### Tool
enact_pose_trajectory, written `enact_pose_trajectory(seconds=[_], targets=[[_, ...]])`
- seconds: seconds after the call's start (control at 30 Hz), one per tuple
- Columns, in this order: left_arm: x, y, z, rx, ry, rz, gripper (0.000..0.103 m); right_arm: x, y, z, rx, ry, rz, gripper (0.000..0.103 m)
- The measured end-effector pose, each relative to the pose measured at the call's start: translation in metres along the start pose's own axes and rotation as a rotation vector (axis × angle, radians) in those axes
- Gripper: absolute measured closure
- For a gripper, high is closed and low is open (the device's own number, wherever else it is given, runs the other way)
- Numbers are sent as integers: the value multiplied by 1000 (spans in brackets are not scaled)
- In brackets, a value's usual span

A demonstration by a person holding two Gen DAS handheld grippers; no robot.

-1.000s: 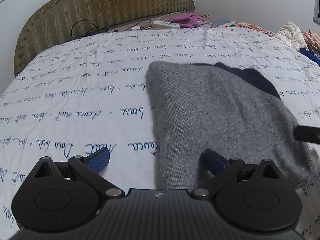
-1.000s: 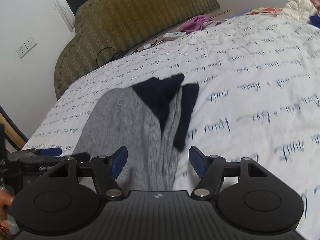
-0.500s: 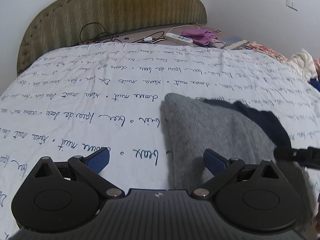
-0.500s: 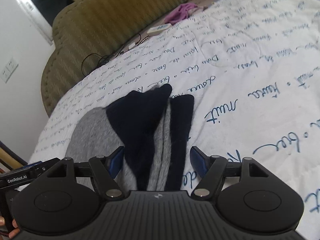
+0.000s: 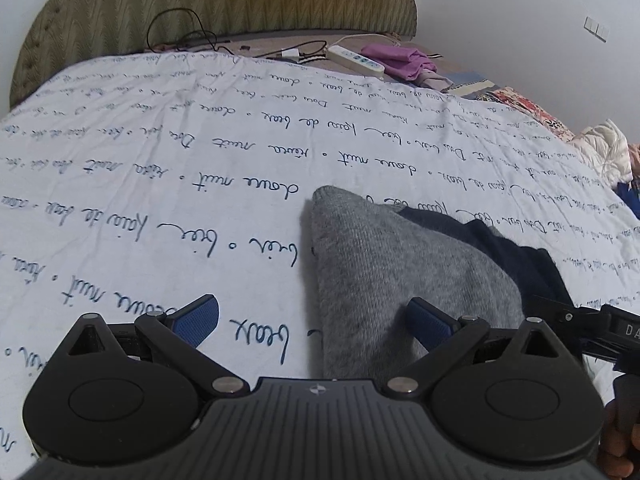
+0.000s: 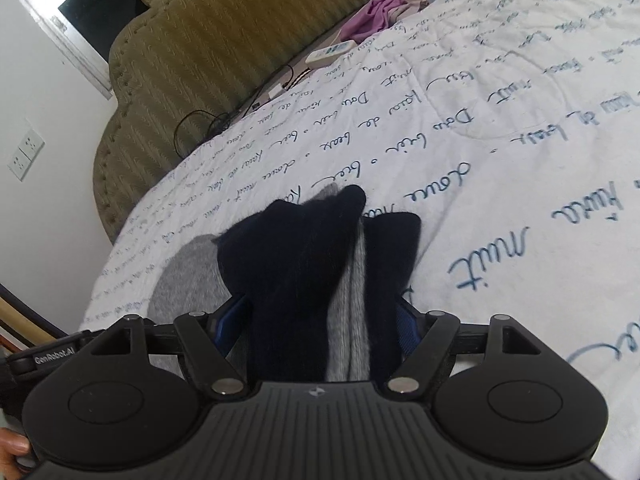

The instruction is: Fold small clothes

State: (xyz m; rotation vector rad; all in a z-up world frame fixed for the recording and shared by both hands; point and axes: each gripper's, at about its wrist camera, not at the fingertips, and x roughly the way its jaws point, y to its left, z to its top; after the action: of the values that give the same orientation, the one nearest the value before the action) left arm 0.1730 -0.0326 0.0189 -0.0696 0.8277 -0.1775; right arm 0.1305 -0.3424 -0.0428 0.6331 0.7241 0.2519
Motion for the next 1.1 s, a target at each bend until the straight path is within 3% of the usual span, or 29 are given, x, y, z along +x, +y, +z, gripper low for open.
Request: enact_pose_trajectory(seconds=[0.2,0.33,0.43,0.47,0.5,0.53,0.63,0.73,0.8,0.87,0.93,1.0,1.03,1.1], targets=[[14,2,7,-25,24,-42,2,10,-8,8,13,19,58,28],[31,3,12,-46,58,-124,2,17,-10,14,9,32,96,32],[48,9,15,-112,94,-209,5,27,-12,19,28,45,124,52],[53,11,16,-133,94,-235,7,29,-14,20,43,48,139,65],[55,12,17,-146,92,-250,14,32,-17,21,56,49,151,70],[57,12,19,-153,85,-268,38,32,-18,21,62,47,160,71],[52,5,25,-132,58,-278,68,24,-11,18,6,7,137,76],[38,-13,28,-32,-13,-253,74,9,3,18,-68,-57,105,78],[29,-28,28,51,-77,-232,73,-2,10,19,-104,-101,78,79],[31,-44,27,146,-95,-162,68,-7,13,20,-139,-133,25,79],[35,-58,22,225,-88,-50,52,3,10,22,-144,-89,-57,71],[23,-64,11,277,-139,19,35,7,7,20,-144,-51,-133,52],[13,-65,4,302,-178,57,20,0,10,18,-160,-74,-163,49],[-6,-62,-9,327,-227,115,6,-18,22,10,-217,-122,-227,46]])
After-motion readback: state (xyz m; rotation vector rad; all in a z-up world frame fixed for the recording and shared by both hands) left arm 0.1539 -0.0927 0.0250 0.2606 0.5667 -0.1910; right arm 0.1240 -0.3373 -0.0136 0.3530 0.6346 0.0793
